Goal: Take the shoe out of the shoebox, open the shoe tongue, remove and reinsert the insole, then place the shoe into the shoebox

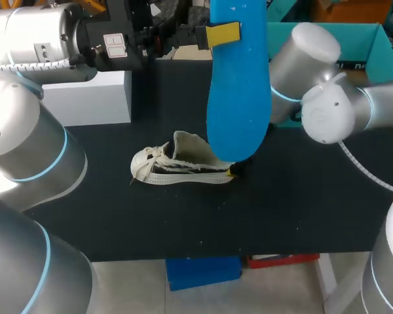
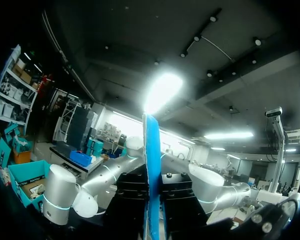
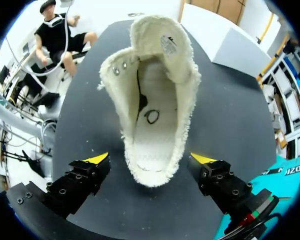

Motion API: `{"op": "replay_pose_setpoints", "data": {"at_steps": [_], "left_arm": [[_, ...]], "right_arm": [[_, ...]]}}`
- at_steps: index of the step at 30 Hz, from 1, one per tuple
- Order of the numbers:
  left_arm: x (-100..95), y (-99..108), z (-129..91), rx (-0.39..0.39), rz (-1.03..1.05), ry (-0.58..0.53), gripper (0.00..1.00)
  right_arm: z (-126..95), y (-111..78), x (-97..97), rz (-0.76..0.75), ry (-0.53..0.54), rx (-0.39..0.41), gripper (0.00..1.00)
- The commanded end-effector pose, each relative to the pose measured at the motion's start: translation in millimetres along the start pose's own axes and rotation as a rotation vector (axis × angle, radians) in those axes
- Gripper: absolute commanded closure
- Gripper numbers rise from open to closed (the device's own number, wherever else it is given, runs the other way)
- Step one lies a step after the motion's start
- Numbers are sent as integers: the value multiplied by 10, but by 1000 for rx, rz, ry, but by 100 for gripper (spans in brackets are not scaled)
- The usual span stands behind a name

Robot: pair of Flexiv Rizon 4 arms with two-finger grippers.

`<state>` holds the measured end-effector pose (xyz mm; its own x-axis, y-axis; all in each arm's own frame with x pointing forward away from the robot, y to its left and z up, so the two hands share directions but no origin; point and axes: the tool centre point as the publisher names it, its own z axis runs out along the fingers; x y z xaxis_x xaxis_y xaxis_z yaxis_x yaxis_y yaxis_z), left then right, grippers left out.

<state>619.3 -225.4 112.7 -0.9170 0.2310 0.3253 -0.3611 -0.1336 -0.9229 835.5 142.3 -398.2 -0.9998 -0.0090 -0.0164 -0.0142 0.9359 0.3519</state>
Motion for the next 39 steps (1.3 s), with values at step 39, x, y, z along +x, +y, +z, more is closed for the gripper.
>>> {"op": "replay_pose_setpoints", "data": {"at_steps": [39], "left_arm": [[1, 1, 6, 1, 1, -2, 100]], "right_arm": [[214, 125, -18, 11, 10, 457, 0]]}}
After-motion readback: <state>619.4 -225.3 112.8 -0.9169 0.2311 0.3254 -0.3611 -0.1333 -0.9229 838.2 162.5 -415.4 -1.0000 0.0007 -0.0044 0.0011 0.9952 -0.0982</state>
